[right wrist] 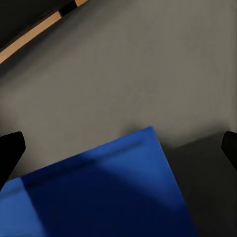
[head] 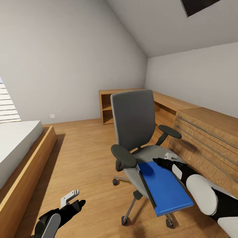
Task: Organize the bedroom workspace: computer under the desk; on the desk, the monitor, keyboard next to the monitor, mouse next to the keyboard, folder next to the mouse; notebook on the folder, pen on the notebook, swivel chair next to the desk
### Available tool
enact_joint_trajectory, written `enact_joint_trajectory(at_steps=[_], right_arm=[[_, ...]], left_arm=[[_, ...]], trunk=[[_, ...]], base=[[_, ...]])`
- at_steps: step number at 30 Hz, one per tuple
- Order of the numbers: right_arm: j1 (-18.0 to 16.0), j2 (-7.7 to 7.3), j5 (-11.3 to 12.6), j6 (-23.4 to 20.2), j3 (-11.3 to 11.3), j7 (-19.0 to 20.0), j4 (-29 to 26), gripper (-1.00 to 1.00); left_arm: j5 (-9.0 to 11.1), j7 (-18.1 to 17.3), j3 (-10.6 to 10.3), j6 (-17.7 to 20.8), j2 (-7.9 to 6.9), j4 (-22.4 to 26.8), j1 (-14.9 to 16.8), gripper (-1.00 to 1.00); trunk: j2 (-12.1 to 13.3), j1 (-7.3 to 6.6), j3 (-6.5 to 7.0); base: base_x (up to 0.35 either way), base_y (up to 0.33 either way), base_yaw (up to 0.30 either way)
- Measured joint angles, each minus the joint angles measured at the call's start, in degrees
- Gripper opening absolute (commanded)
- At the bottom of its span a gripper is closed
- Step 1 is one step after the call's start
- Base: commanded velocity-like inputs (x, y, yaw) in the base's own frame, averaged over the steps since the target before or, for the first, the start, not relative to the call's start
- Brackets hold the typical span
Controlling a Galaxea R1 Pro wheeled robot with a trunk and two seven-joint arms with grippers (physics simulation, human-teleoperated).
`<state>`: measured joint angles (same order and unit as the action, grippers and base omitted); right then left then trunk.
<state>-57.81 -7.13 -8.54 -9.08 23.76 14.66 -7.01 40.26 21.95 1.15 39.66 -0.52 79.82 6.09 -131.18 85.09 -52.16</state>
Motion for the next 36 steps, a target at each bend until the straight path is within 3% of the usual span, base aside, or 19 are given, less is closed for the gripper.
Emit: enact_joint_trajectory(at_steps=[36], right_arm=[[0.0,0.03,0.1,0.0,0.2,0.0,0.1,1.0]], left_arm=[[0.1,0.0,0.0,0.0,0.0,0.0,0.0,1.0]], trunk=[[0.0,0.0,0.0]], base=[[-0.05,0.0,0.0]])
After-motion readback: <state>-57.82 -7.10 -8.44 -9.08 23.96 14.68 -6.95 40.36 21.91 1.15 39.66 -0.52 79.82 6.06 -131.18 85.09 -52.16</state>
